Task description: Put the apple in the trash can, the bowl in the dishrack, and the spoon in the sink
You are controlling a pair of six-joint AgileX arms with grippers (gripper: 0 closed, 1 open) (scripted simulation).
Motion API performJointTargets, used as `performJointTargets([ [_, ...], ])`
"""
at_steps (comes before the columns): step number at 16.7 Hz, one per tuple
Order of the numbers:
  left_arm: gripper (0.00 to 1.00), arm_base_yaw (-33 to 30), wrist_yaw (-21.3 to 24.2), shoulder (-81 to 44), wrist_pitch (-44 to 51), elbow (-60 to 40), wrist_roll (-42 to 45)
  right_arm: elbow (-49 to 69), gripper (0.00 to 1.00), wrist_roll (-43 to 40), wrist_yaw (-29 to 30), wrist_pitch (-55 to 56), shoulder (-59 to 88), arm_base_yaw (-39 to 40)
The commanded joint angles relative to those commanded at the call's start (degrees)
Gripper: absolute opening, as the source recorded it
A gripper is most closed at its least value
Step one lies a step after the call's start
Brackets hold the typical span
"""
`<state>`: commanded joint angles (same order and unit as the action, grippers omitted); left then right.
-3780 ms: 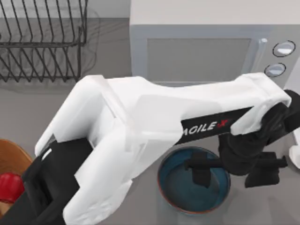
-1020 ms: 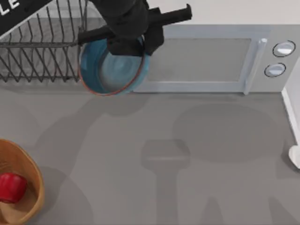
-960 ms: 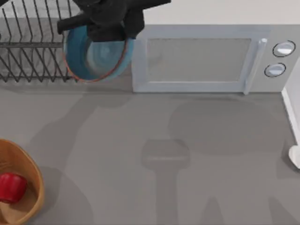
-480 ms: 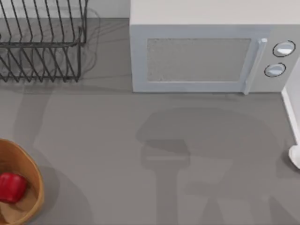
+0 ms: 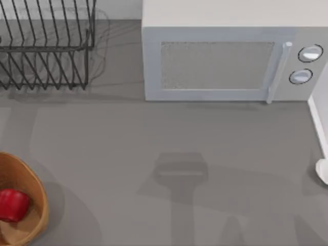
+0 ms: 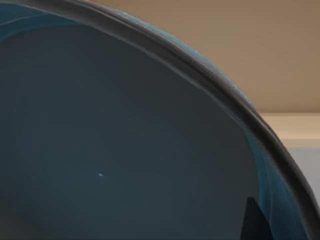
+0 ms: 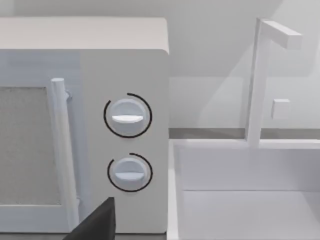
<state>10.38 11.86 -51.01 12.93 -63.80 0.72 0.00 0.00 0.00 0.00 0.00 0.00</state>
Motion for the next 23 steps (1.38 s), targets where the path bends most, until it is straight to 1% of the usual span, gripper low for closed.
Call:
performJointTargets([
  [5, 0.0, -0.3, -0.2, -0.8, -0.6, -0.2, 0.0, 0.0, 1.0, 0.0, 0.0, 0.0, 0.0, 0.0],
  [8, 0.0, -0.8, -0.6, -5.9, -5.9, 0.1, 0.0, 0.0, 1.0, 0.0, 0.0, 0.0, 0.0, 0.0],
  [11, 0.0, -1.7, -1.5, -15.0, -16.0, 1.2, 0.1, 0.0, 1.0, 0.0, 0.0, 0.0, 0.0, 0.0],
  [19, 0.0, -5.0, -4.5, -40.6, -49.0, 7.3, 0.1, 0.0, 1.0, 0.0, 0.0, 0.0, 0.0, 0.0],
  [21, 0.0, -5.8, -5.1, -45.3, -55.1, 8.9, 0.1, 0.0, 1.0, 0.0, 0.0, 0.0, 0.0, 0.0],
  [23, 0.0, -6.3, -5.6, -48.4, -59.0, 10.2, 0.2, 0.0, 1.0, 0.0, 0.0, 0.0, 0.0, 0.0],
])
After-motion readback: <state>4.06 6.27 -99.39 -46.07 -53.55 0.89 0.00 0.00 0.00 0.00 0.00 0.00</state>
